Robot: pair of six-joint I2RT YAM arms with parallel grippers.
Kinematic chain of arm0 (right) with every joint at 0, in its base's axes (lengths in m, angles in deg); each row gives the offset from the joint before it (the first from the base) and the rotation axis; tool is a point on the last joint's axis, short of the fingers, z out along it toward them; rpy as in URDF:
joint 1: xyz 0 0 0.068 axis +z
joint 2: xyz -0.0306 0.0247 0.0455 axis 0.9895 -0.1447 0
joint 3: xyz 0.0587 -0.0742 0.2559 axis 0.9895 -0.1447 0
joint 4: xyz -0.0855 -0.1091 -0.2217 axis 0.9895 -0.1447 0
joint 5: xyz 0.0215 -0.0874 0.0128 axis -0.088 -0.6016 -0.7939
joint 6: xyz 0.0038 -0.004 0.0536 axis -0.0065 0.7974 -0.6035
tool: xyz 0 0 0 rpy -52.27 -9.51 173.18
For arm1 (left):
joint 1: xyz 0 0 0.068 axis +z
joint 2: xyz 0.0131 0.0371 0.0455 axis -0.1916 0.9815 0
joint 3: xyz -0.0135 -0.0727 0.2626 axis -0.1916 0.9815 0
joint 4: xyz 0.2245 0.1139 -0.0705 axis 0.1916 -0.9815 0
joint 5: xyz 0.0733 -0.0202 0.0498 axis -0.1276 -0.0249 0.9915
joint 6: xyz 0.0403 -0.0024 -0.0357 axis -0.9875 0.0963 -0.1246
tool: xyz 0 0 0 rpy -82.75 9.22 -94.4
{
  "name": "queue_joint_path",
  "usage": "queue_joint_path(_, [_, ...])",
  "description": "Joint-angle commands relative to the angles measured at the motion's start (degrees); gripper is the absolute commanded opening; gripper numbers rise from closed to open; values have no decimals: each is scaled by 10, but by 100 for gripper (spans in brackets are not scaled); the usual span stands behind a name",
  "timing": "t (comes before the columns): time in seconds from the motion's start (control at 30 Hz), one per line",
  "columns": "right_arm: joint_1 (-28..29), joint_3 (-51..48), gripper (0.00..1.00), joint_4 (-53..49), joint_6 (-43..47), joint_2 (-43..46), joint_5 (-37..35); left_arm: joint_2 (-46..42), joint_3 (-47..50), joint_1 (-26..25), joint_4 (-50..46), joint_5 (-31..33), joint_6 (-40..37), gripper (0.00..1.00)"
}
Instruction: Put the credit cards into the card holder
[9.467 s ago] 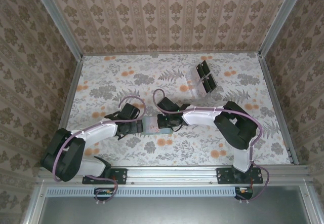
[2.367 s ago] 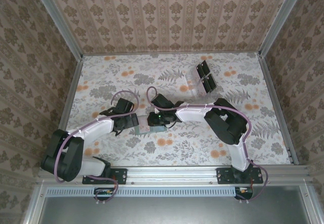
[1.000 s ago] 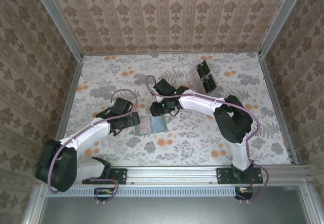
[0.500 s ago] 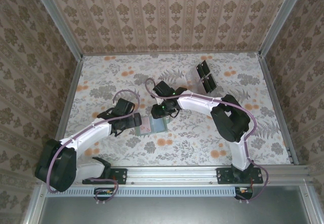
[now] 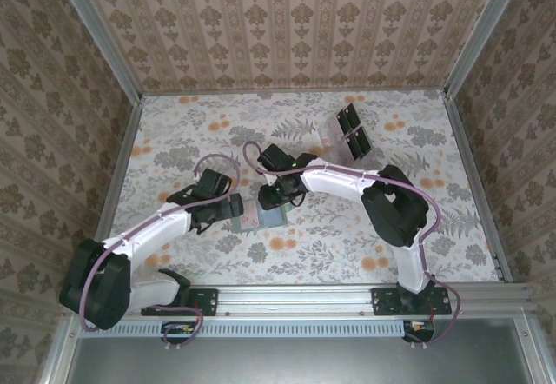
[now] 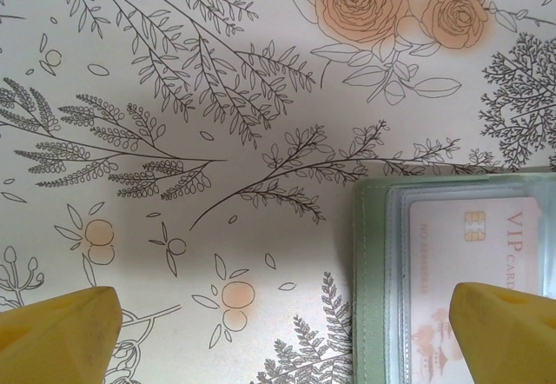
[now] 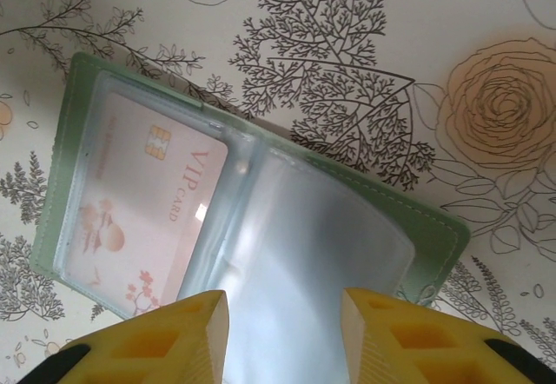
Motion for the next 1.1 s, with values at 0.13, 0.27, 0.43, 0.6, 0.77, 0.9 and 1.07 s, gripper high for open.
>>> queue_joint_path(0.13, [-8, 27, 42, -20, 16, -39, -25, -13, -2, -5, -5, -2, 1, 100])
queue_joint_path(0.27, [-10, 23, 42, -16, 13, -55, -12, -14, -1, -7, -2, -3, 0, 100])
queue_joint_path(0.43, [-12, -14, 46, 18, -25, -52, 22, -18, 7, -12, 23, -14, -11, 100])
queue_joint_path(0.6, [-16, -72, 48, 95, -108, -40, 88, -27, 17, -23, 52, -25, -21, 100])
queue_joint_path(0.77, [-16, -108, 49, 160, -172, -36, 116, -40, 33, -38, 72, -31, -23, 100])
queue_joint_path(0.9, [-15, -116, 49, 176, -183, -25, 112, -51, 51, -53, 85, -33, -13, 100])
queue_joint_path(1.07, [-17, -109, 48, 160, -174, -24, 102, -51, 61, -73, 112, -41, -16, 100])
